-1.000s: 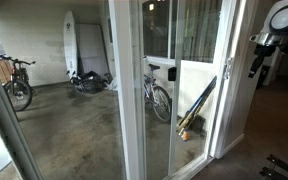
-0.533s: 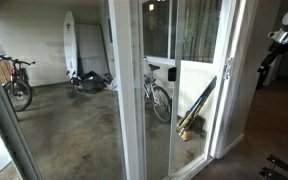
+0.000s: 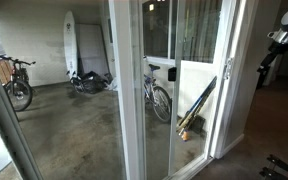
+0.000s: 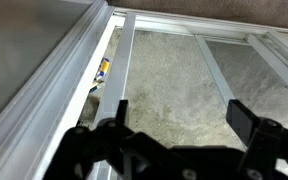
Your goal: Open the glass door by sliding it to the left
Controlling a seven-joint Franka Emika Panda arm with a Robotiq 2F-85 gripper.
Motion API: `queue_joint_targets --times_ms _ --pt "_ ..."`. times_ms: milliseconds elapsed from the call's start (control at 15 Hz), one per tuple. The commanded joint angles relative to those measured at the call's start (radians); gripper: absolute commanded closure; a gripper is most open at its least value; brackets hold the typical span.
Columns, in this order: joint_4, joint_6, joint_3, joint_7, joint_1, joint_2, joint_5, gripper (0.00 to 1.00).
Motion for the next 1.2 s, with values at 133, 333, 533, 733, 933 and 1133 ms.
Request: queue_joint_targets --times_ms 133,333,533,733,933,1133 --pt "0.000 -0.001 0.023 -0.010 -0.024 0.005 0.015 0.00" --pt "0.007 0.030 -0.009 -0.046 -0.006 0.028 0.053 0.00" --pt "0.040 0.037 -0.047 -0.101 0.019 0.050 0.111 0.00" --pt "0.078 0.063 -0.095 -0.209 0.057 0.084 0.199 0.00" --pt "0.125 0.077 -0.138 -0.308 0.102 0.136 0.300 0.00" --pt "0.196 0.084 -0.160 -0.365 0.146 0.225 0.430 0.00"
